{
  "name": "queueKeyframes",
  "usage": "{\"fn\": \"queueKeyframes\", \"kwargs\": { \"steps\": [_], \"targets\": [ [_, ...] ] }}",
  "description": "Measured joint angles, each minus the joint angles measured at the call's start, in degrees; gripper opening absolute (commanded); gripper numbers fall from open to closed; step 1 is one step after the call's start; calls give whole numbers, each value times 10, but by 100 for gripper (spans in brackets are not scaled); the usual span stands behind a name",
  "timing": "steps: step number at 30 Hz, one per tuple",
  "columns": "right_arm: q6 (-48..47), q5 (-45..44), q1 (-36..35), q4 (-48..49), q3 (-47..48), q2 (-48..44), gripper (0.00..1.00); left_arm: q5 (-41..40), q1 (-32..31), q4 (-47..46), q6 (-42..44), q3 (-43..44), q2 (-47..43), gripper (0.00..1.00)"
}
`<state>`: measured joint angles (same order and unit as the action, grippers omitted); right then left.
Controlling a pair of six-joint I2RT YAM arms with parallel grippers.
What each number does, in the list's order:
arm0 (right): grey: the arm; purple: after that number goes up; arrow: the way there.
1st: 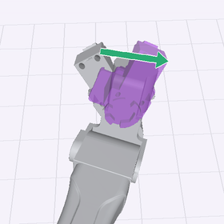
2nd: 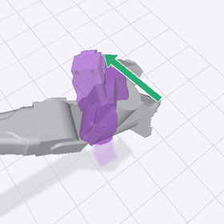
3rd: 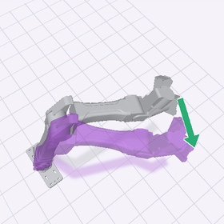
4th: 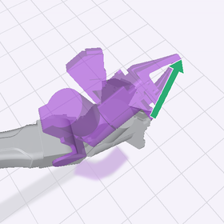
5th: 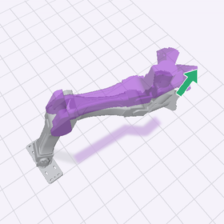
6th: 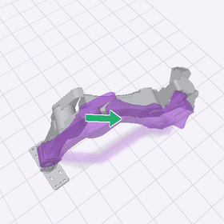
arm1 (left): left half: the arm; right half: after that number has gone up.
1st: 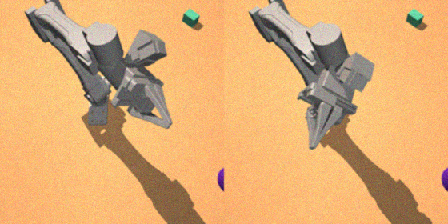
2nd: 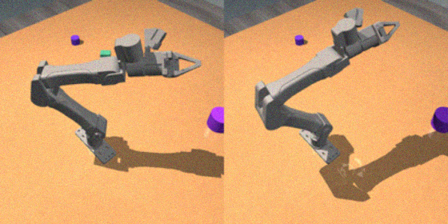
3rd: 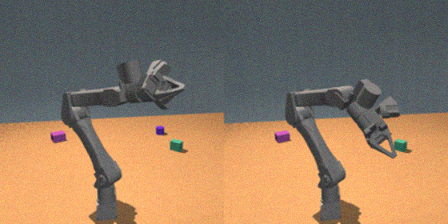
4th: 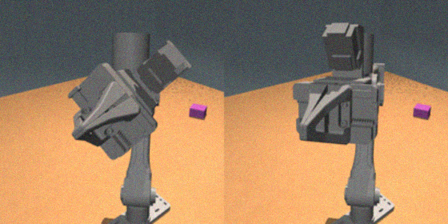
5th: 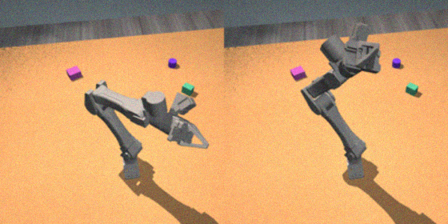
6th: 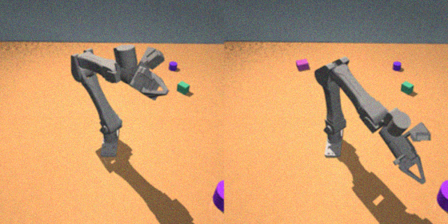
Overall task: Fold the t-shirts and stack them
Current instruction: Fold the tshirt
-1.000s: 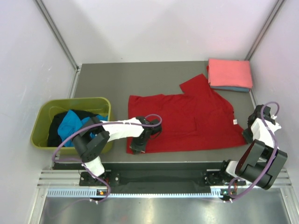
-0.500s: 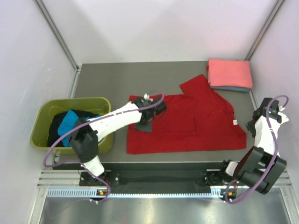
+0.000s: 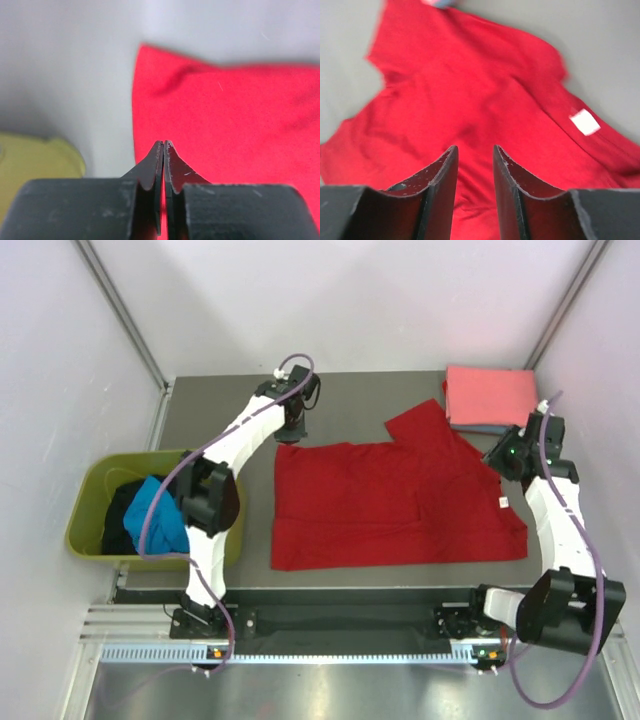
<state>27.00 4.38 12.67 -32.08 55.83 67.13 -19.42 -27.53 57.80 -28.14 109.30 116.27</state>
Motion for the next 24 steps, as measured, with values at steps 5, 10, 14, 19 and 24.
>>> {"fn": "queueKeyframes", "kwargs": {
  "steps": [5,10,14,19,24],
  "targets": [
    [-5,7,-34,34,45,43,34,-13,27,-11,38,74,131,0],
    [-5,7,-63,47,47,63,35,-15,41,-17,74,82,172,16],
    [-4,3,-95,61,50,86,35,-8,52,-38,99,82,173,28],
    [-6,-18,-167,61,86,149,35,10,64,-58,125,82,173,29],
    [-11,-24,-196,62,98,188,35,9,67,-68,154,89,182,31]
  ]
}}
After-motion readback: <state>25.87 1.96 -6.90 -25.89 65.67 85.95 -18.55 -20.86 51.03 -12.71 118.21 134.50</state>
